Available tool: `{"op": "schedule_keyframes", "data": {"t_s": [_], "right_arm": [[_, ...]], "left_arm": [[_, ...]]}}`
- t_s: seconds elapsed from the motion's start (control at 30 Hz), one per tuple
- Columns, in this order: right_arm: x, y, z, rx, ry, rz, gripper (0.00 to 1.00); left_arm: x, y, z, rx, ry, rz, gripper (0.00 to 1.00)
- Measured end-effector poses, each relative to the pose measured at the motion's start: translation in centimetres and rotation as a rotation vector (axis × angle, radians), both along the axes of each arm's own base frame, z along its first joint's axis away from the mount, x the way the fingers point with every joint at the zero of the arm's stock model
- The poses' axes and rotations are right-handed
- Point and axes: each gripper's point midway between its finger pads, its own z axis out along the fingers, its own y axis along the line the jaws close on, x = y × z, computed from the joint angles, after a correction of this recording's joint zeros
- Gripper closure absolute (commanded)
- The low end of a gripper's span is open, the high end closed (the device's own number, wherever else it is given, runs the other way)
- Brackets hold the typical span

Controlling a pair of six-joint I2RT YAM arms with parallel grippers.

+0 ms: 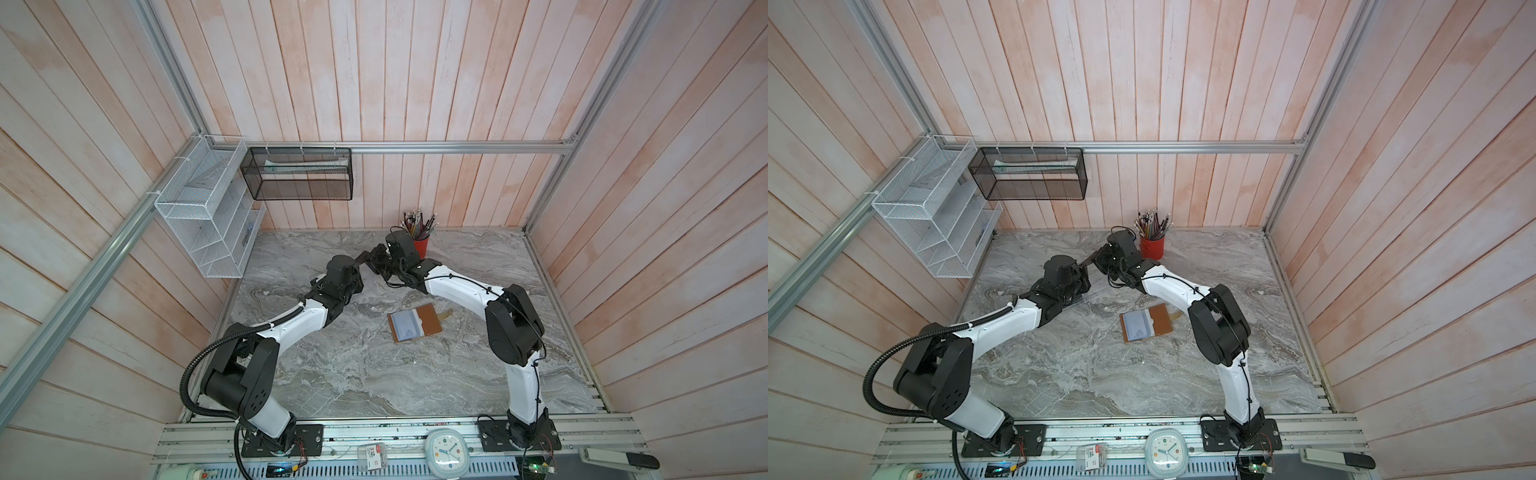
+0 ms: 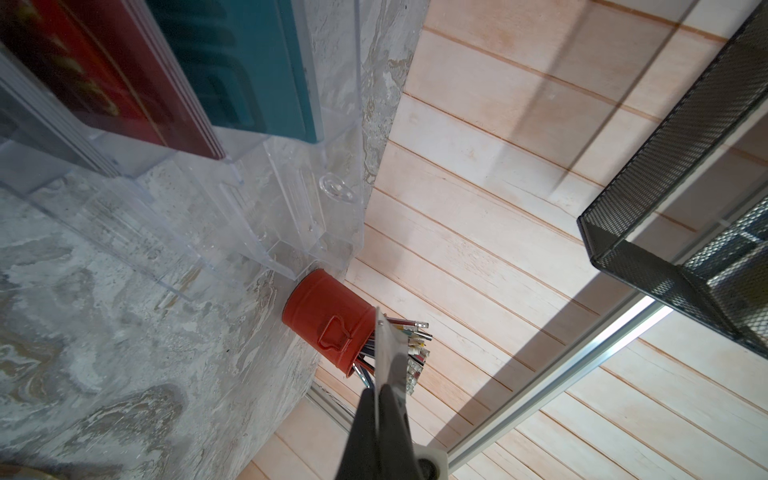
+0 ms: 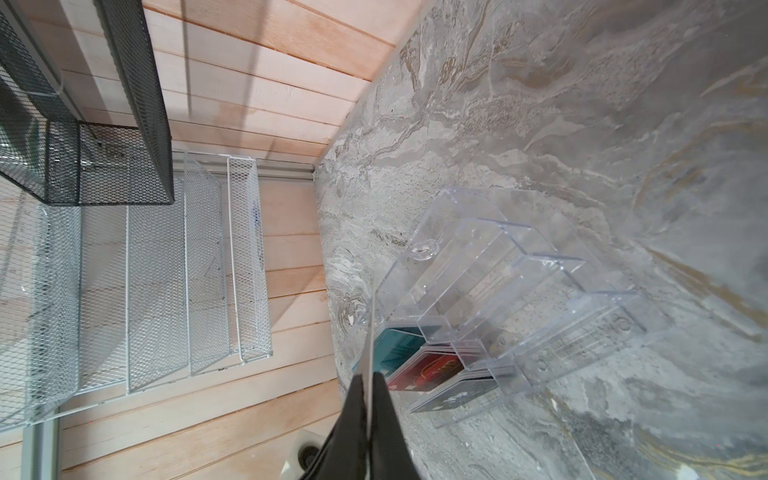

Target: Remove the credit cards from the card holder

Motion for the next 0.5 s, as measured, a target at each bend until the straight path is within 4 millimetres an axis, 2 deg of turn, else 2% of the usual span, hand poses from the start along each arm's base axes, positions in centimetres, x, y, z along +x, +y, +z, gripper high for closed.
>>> {"op": "schedule_keyframes", "data": {"t_s": [0.07, 0.2, 0.23, 0.3, 0.4, 0.5], "right_arm": [[0.0, 0.1, -0.1, 0.002, 0.002, 0.0, 1.0], [0.1, 0.1, -0.1, 0.002, 0.001, -0.002, 1.0], [0.1, 0.1, -0.1, 0.001, 0.0, -0.004, 1.0], [0.2, 0.0, 0.0, -0.001, 0.0, -0.007, 1.0], [0.3, 0.0, 0.1, -0.003, -0.002, -0.012, 1.0], [0.5, -0.2, 0.2, -0.008, -0.005, -0.027, 1.0]], "left_arm": [[-0.1, 0.1, -0.2, 0.004, 0.002, 0.003, 0.8], [-0.2, 0.3, -0.5, 0.012, 0.006, 0.014, 0.58], [-0.2, 0.4, -0.5, 0.015, 0.005, 0.02, 0.47], [-0.1, 0.6, -0.5, 0.019, 0.004, 0.029, 0.33], [-0.2, 0.9, -0.3, 0.024, 0.004, 0.039, 0.0], [-0.5, 1.6, 0.5, 0.027, -0.003, 0.058, 0.0]]}}
